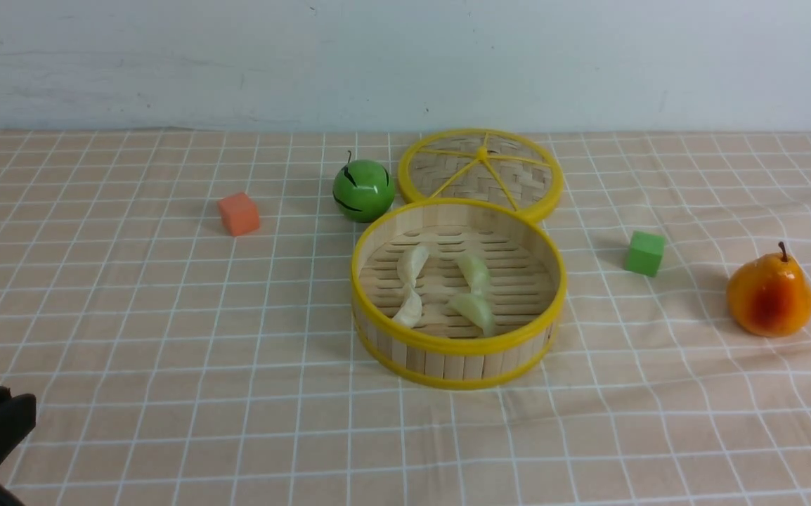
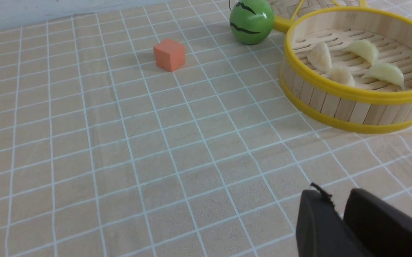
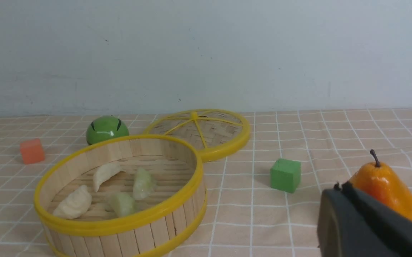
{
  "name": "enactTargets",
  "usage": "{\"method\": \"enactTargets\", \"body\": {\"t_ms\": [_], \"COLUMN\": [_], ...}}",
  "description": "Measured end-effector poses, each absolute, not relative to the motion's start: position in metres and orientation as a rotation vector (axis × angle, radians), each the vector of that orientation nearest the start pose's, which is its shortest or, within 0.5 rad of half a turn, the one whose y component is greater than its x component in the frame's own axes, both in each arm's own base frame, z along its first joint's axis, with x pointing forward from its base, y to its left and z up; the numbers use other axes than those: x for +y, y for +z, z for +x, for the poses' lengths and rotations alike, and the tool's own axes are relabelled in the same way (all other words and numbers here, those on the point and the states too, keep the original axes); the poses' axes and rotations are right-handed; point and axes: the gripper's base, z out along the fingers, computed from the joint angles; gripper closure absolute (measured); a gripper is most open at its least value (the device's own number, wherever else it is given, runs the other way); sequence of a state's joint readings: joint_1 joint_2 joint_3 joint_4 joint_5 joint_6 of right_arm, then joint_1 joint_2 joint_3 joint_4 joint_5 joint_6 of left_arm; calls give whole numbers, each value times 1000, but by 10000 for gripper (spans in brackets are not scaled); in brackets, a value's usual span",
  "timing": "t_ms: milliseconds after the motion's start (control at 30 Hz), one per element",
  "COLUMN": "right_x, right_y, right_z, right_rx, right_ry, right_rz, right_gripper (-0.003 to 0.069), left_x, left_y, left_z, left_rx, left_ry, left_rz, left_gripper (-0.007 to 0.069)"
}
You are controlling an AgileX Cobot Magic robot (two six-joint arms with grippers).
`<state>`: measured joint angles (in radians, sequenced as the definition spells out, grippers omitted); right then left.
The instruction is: Put the dumplings into the steamer on the table with the brown tablecloth.
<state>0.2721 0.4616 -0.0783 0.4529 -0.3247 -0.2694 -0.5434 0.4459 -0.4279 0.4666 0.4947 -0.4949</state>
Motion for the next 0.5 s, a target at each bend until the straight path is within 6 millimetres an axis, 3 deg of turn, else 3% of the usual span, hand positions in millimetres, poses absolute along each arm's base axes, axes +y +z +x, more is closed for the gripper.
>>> {"method": "enactTargets", "body": {"t_ms": [333, 500], "right_x": [15, 8], "right_y": [231, 210], "right_z": [100, 86], "right_rx": [1579, 1552], "right_ry": [236, 228], "right_rz": [33, 65], "right_gripper": [657, 651], "left_x": [-31, -31], "left_y": [286, 286], "left_z": [90, 90], "left_rx": [1922, 1924], "left_ry": [-202, -201], "left_rz": [310, 309], "left_gripper": [503, 496]}}
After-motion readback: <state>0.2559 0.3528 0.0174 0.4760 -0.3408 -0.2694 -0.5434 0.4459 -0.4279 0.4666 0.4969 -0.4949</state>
